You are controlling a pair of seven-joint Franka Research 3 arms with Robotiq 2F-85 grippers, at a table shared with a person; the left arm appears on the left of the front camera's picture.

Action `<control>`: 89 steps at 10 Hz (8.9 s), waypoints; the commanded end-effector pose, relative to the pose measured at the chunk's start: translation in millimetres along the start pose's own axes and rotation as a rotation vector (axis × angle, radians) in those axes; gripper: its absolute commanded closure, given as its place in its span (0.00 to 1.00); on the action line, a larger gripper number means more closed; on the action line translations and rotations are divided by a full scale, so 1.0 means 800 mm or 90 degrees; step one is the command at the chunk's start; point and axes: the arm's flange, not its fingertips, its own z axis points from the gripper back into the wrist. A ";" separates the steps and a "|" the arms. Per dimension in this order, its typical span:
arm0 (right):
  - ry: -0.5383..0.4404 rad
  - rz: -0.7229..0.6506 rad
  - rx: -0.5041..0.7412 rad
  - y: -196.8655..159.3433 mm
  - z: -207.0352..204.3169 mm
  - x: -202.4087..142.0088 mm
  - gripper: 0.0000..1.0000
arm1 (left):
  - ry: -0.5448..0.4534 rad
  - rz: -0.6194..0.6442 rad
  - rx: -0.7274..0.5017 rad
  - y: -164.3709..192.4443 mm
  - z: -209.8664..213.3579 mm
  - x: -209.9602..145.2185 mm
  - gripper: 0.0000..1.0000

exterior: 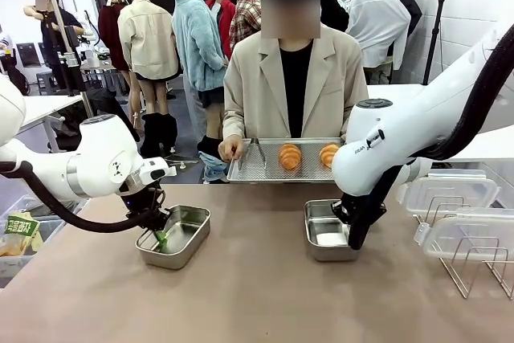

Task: Place the bread in airtight containers.
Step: Lift both Airtight Container, then once an object is inside an Airtight Container , place the container in the center of the table.

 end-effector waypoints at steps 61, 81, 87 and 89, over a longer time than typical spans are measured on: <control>-0.045 -0.032 0.041 -0.017 0.139 0.002 1.00 | -0.127 0.100 0.036 -0.130 0.197 0.008 1.00; -0.045 -0.032 0.041 -0.017 0.139 0.002 1.00 | -0.104 0.162 0.031 -0.018 0.018 -0.063 1.00; -0.045 -0.032 0.041 -0.017 0.139 0.002 1.00 | -0.099 0.127 -0.007 -0.034 0.075 -0.063 0.00; -0.045 -0.032 0.041 -0.017 0.139 0.002 1.00 | -0.109 0.105 0.005 -0.029 0.134 -0.062 0.00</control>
